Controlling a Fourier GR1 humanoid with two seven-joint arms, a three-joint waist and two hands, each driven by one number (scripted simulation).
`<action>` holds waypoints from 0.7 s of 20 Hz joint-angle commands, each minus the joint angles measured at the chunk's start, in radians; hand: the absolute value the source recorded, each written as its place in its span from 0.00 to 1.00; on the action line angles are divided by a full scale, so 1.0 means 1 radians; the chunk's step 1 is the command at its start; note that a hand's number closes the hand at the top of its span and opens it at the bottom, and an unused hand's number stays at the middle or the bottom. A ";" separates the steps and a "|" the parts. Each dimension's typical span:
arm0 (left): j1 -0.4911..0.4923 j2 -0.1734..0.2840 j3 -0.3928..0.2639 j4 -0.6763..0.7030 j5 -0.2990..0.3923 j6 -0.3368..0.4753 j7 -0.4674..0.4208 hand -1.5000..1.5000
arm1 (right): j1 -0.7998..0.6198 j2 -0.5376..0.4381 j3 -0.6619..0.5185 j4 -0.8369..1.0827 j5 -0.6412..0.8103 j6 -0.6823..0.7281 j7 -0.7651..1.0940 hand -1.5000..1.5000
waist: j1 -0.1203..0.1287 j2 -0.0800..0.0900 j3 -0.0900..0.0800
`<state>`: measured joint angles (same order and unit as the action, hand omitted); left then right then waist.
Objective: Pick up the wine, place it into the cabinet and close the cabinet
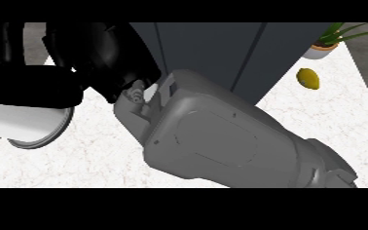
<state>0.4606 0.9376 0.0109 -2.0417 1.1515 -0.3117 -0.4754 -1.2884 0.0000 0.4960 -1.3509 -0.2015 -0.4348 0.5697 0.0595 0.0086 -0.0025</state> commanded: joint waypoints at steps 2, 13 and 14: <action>0.030 0.019 0.066 -0.025 0.045 -0.027 0.030 1.00 | -0.015 0.000 -0.068 0.276 -0.034 0.022 -0.181 1.00 | 0.017 0.005 0.001; 0.002 0.014 0.111 -0.003 0.070 -0.032 0.055 1.00 | 0.052 -0.067 -0.090 0.483 0.000 0.106 -0.361 1.00 | 0.006 0.017 0.001; -0.008 -0.006 0.086 -0.007 0.059 0.005 0.053 1.00 | 0.046 -0.090 -0.110 0.462 -0.017 0.126 -0.349 1.00 | -0.017 0.015 0.002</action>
<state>0.4634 0.9395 0.0963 -2.0356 1.2032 -0.3360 -0.4292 -1.2974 -0.0028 0.4451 -1.0538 -0.2258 -0.3157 0.2492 0.0681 -0.0387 -0.0106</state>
